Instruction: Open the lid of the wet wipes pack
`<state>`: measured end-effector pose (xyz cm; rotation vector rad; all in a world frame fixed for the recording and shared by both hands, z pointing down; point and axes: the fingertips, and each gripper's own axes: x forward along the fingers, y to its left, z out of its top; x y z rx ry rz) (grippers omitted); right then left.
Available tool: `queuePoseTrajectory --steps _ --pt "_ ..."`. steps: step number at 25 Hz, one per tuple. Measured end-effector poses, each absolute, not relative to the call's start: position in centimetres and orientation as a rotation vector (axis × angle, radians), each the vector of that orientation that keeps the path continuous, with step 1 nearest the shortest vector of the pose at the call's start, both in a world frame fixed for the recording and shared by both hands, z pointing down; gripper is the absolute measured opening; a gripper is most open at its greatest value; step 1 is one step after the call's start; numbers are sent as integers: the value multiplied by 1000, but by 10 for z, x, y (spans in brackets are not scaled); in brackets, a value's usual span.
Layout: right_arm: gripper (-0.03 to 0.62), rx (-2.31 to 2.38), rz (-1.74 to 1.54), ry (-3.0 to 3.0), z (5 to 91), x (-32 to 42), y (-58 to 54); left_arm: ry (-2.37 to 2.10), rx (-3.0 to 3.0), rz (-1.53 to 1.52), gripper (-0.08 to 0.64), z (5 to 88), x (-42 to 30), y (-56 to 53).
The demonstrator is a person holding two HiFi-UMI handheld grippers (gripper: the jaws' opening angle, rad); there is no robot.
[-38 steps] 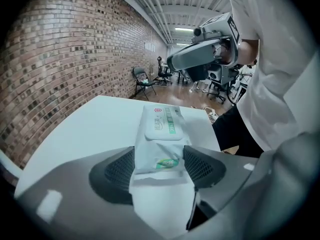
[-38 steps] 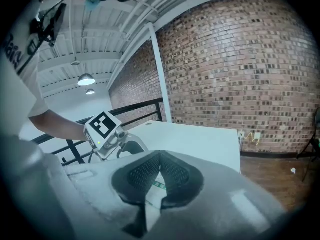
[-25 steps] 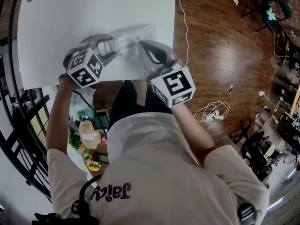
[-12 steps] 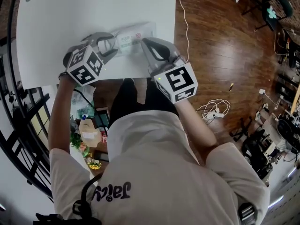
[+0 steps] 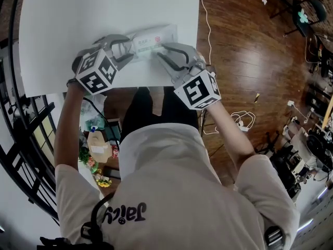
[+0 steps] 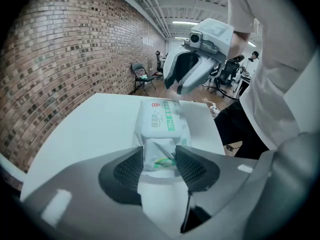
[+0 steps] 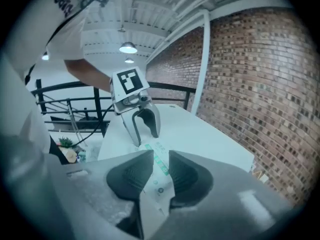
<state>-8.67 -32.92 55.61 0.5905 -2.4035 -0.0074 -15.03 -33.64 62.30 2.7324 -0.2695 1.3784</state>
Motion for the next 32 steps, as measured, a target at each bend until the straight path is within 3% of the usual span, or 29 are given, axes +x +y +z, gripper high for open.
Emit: queuePoseTrajectory --steps 2,12,32 --pt "103 510 -111 -2383 565 -92 -324 -271 2734 1374 225 622 -150 -336" --pt "118 390 -364 -2248 596 -107 -319 -284 2744 1356 224 621 -149 -336" --pt "31 338 -398 -2247 587 -111 -312 -288 2743 1344 225 619 -152 -336"
